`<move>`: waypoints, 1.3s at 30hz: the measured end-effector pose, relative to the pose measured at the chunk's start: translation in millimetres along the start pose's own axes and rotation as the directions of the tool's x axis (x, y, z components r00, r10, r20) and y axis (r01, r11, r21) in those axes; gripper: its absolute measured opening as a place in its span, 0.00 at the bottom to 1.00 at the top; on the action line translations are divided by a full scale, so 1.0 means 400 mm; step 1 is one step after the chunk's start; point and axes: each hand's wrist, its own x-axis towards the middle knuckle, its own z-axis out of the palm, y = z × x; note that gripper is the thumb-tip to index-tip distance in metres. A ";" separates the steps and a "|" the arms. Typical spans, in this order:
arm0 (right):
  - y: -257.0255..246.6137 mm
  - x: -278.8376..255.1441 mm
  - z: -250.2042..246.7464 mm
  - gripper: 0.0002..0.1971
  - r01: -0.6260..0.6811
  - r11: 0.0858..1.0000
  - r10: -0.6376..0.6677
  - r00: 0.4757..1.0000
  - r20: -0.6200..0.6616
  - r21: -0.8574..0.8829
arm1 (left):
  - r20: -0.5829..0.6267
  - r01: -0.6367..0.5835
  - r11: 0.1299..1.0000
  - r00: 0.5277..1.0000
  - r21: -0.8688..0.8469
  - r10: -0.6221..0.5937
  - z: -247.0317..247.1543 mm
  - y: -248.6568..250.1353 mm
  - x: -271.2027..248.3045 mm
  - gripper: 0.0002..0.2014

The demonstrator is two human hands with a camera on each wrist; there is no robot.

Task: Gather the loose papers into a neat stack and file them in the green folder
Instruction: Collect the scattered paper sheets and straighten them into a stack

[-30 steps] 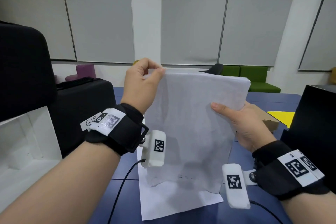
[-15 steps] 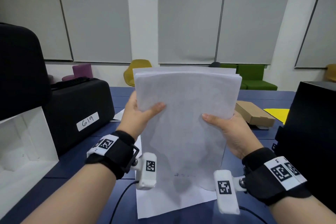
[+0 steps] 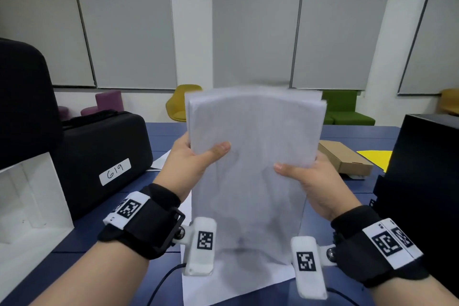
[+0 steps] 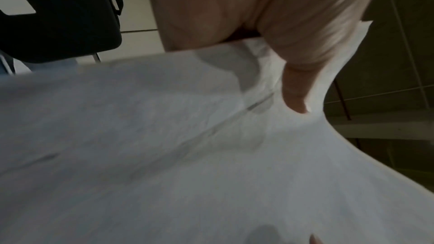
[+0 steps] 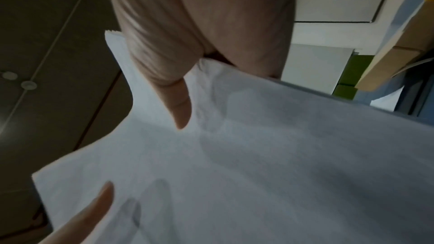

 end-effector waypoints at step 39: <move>-0.093 0.022 -0.021 0.39 0.109 0.994 -0.109 0.993 -0.043 -0.020 | 0.052 0.181 0.979 0.983 -0.090 -0.177 -0.024 -0.080 -0.055 0.20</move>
